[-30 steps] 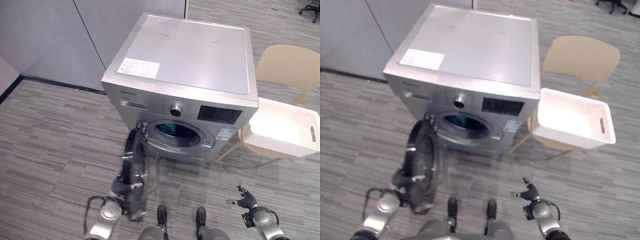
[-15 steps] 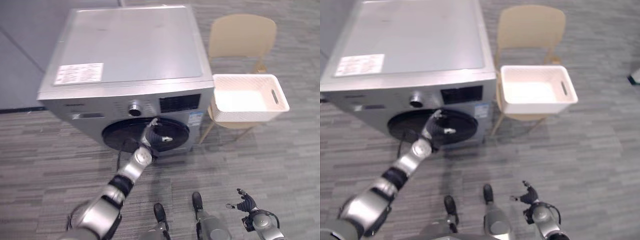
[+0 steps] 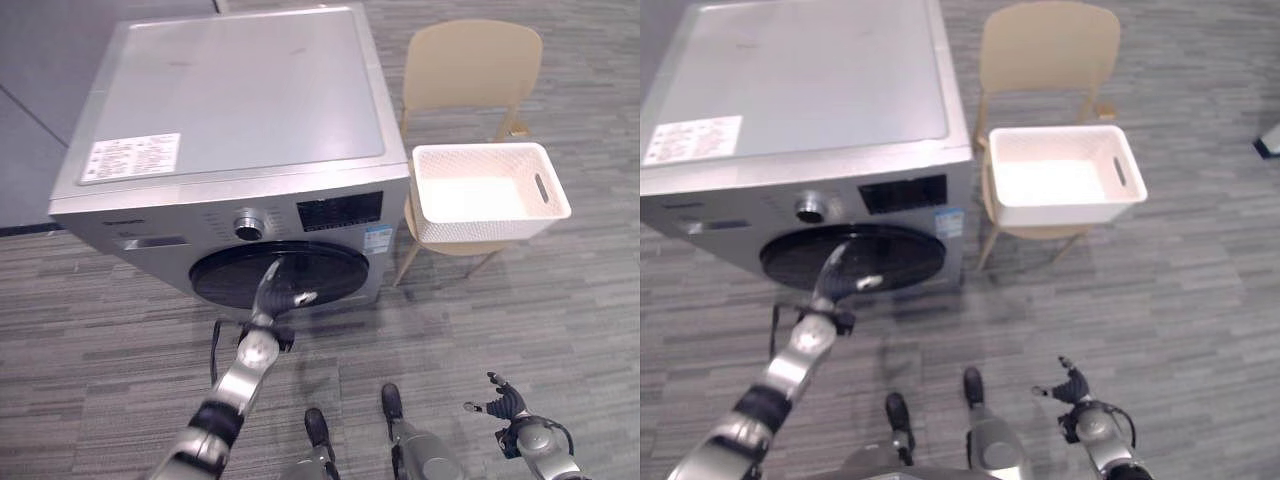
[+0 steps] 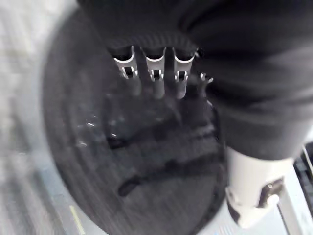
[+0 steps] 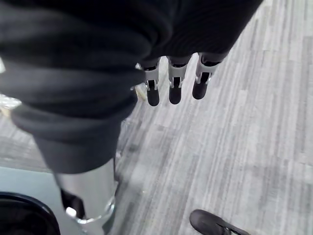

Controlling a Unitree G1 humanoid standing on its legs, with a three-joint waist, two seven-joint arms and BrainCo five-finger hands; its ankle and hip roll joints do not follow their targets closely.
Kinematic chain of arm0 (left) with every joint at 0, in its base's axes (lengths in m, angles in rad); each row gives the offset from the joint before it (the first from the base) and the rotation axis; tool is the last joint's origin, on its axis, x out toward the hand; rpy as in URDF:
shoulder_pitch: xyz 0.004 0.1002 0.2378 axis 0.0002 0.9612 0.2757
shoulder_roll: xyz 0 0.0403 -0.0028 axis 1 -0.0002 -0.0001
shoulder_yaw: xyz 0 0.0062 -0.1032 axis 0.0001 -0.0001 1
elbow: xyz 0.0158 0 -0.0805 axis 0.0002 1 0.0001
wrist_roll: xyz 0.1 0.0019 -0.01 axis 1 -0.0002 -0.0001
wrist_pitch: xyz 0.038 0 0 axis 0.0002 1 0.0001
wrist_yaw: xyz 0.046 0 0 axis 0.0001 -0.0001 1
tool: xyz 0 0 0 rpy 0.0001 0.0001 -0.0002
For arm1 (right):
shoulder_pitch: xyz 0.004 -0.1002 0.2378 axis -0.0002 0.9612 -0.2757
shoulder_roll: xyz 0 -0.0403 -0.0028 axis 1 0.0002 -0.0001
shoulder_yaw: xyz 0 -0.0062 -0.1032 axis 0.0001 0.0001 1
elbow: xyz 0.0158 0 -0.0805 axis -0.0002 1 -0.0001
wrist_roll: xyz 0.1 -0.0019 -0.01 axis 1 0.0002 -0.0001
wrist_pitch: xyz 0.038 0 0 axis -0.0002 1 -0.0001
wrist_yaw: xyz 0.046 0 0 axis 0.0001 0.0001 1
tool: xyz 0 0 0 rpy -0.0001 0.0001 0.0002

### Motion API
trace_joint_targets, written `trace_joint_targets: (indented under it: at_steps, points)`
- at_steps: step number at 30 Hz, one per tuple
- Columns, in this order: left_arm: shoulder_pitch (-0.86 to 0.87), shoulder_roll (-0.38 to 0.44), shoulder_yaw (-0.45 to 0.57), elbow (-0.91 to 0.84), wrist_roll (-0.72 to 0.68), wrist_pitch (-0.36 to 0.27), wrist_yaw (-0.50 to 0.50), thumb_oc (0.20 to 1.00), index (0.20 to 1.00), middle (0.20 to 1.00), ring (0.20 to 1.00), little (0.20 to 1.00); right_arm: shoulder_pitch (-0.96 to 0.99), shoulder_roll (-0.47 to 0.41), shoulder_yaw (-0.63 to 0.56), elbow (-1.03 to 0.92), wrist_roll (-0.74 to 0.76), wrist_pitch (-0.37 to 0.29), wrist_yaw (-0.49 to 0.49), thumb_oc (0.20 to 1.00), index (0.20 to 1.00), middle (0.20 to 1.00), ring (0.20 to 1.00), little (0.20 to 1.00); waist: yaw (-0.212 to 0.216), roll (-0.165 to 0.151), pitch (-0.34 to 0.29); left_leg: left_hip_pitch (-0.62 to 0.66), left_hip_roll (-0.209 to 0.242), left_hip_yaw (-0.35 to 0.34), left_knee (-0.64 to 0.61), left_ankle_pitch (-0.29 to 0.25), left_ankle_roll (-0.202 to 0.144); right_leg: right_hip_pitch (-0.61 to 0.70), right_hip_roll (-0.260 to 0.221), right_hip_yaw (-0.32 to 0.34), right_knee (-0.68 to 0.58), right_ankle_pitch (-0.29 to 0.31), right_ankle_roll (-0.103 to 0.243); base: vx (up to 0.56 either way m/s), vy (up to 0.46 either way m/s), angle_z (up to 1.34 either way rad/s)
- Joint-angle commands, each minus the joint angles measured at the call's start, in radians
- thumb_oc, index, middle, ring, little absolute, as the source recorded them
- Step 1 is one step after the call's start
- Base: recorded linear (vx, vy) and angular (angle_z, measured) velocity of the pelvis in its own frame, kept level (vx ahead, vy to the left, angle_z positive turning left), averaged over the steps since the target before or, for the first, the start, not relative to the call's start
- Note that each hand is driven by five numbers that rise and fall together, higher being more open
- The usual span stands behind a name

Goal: Grab the laundry basket,head to the washer,open it,put in the laundry and shut it.

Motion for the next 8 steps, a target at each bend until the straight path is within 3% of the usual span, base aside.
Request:
trace_joint_targets:
  at_steps: [1, 8]
  points:
    - [0.080, 0.037, 0.035, 0.069, -0.055, -0.005, -0.075, 1.000, 1.000, 1.000, 1.000, 1.000, -0.011, 0.005, -0.035, 0.013, 0.018, -0.015, 0.000, 1.000, 1.000, 1.000, 1.000, 1.000, 0.039, -0.032, -0.049, -0.030, -0.023, -0.083, -0.005, -0.027, -0.016, 0.010, -0.028, -0.017, 0.119, -0.188, 0.064, 0.05, -0.015, 0.28]
    - [0.183, 0.035, 0.074, 0.247, 0.053, 0.029, -0.120, 1.000, 1.000, 1.000, 1.000, 1.000, -0.030, 0.004, -0.043, 0.020, 0.009, -0.011, 0.020, 1.000, 1.000, 1.000, 1.000, 1.000, 0.072, -0.032, -0.069, 0.025, -0.031, -0.100, 0.007, -0.047, -0.014, 0.086, -0.035, -0.043, 0.107, -0.207, 0.064, 0.05, -0.001, 0.18]
